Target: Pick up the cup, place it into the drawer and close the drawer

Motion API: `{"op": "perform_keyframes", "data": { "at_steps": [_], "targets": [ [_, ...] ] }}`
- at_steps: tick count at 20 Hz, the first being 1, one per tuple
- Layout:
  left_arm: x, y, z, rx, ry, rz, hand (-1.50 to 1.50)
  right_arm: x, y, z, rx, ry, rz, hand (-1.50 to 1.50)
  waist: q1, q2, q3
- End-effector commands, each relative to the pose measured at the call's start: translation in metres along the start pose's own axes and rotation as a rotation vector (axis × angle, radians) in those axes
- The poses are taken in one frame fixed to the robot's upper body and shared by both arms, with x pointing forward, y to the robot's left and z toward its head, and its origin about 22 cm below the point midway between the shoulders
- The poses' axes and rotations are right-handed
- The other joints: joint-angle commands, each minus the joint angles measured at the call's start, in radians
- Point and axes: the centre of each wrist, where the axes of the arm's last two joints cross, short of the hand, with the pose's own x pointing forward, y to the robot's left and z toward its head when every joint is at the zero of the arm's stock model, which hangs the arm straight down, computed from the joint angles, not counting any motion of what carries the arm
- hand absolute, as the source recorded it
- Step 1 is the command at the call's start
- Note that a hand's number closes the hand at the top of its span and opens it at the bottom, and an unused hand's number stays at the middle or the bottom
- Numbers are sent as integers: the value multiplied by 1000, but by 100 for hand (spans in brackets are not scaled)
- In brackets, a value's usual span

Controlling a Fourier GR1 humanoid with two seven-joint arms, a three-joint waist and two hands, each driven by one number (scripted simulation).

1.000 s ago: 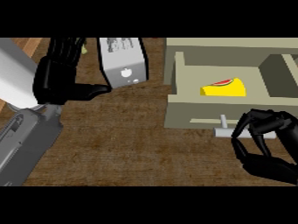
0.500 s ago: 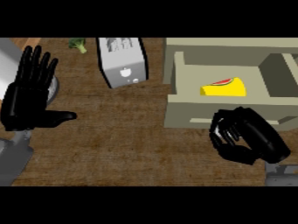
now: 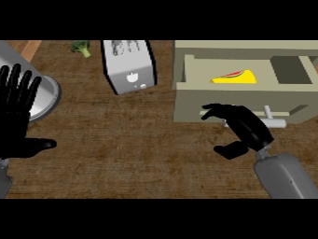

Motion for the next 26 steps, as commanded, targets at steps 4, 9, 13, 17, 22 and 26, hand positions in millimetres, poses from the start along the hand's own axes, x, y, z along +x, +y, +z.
{"op": "perform_keyframes", "data": {
  "at_steps": [4, 9, 13, 17, 22, 26],
  "targets": [
    [-25, 23, 20, -4, 3, 23, -150, -34, 24, -36, 34, 39, 2, -150, -2, 4, 0],
    [21, 36, 15, -14, 5, 27, -150, -56, -2, -61, 39, 61, -34, -150, 15, 3, 1],
    [-4, 27, 22, -17, 7, 39, -150, -66, 11, -70, 75, 49, -77, -150, 17, 8, 1],
    [-1, 32, 6, -35, -7, 50, -150, -77, -36, -82, 64, 72, -81, -150, 34, 18, 2],
    [-7, 32, 12, -53, 3, 48, -150, -86, -51, -80, 51, 94, -71, -150, 56, 30, 3],
    [-17, 35, 19, -47, -13, 31, -150, -93, -81, -77, 33, 96, -92, -150, 60, 32, 2]
  ]
}}
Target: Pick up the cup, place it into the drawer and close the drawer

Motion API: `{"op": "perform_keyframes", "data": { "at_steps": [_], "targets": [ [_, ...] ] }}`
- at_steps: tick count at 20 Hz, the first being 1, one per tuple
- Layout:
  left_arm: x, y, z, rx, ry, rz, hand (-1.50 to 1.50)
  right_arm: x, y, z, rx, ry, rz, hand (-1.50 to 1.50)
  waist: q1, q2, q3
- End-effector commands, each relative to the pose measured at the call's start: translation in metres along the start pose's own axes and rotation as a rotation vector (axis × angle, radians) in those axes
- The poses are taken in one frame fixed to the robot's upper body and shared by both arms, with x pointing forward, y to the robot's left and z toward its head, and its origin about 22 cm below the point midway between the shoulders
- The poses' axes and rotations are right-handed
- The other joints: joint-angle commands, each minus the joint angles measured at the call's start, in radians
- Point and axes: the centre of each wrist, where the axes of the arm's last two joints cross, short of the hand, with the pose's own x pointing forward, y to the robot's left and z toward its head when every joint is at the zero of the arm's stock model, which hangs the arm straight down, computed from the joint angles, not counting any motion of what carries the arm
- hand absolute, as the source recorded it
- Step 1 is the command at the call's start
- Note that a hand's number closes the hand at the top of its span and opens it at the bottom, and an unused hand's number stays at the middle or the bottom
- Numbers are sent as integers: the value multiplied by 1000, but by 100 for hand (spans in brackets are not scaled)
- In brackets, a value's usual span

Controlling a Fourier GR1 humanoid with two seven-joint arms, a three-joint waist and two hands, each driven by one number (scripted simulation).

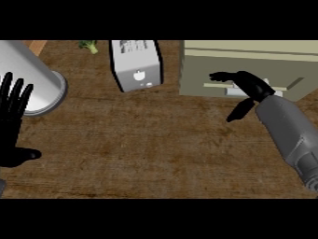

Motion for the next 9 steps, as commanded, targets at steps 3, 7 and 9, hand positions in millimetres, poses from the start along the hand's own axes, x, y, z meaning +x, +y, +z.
{"op": "perform_keyframes", "data": {
  "at_steps": [3, 7, 9],
  "targets": [
    [3, -6, -6, -33, -6, 6, -150, -3, -38, 3, -66, 89, 12, -150, 29, 26, 6],
    [-13, -21, -9, -22, -10, -2, -150, -5, -51, 6, -64, 77, -2, -150, 29, 31, 7],
    [-6, -2, -5, -22, 0, -14, -150, -4, -54, 6, -58, 98, -14, -150, 31, 29, 5]
  ]
}}
